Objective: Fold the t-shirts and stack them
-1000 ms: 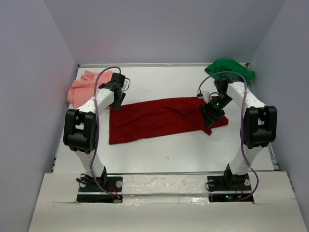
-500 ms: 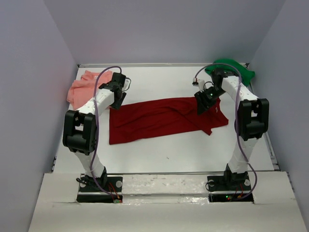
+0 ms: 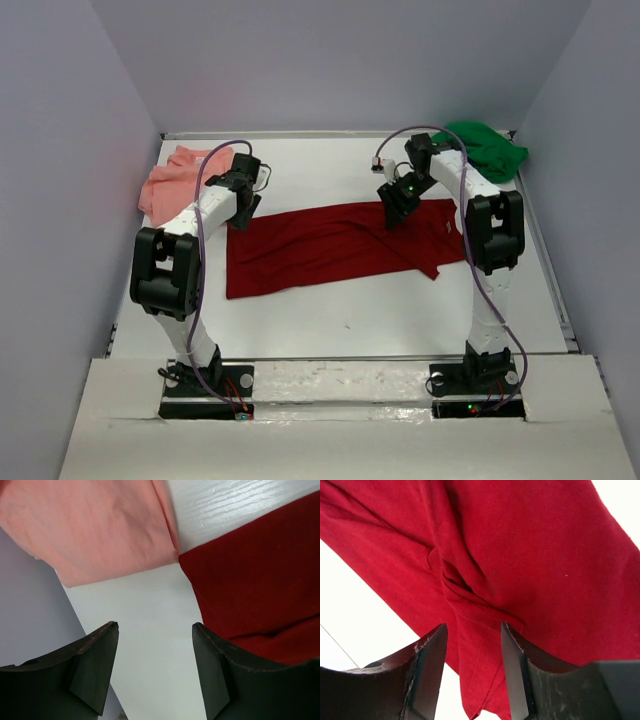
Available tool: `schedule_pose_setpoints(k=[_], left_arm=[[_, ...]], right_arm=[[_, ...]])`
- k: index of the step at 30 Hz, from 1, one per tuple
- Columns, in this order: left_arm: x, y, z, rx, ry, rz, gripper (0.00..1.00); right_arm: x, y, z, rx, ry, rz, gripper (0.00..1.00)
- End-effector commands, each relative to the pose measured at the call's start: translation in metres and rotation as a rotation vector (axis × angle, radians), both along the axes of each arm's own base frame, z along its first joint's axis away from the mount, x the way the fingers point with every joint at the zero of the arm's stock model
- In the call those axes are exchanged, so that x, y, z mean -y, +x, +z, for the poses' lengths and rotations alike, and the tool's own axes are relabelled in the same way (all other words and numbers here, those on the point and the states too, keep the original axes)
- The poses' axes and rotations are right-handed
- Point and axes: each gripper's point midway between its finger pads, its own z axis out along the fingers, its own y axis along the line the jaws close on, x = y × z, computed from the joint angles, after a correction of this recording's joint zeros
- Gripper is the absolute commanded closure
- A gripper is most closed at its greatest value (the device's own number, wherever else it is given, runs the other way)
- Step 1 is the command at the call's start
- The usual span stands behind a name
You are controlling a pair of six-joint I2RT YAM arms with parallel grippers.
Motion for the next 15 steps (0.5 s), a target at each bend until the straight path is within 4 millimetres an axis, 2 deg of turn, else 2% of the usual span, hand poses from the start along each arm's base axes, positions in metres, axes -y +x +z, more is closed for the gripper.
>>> schedule_pose_setpoints(k=[1,7,15], left_arm=[[-0.002,-0.001,0.019,0.049,0.008,-0.002,0.27],[-0.003,-0.003,0.018,0.044,0.01,-0.003,0.27],[-0.002,-0.005,0.019,0.049,0.005,-0.005,0.27]], right_arm=[[-0.004,0.009,0.011,0.035,0.013,0.013,0.48],[-0.002,0.004,0.005,0.027,-0.016,0.029,0.47],[0.009,0.013,0.001,0.086,-0.086,0.015,0.46]])
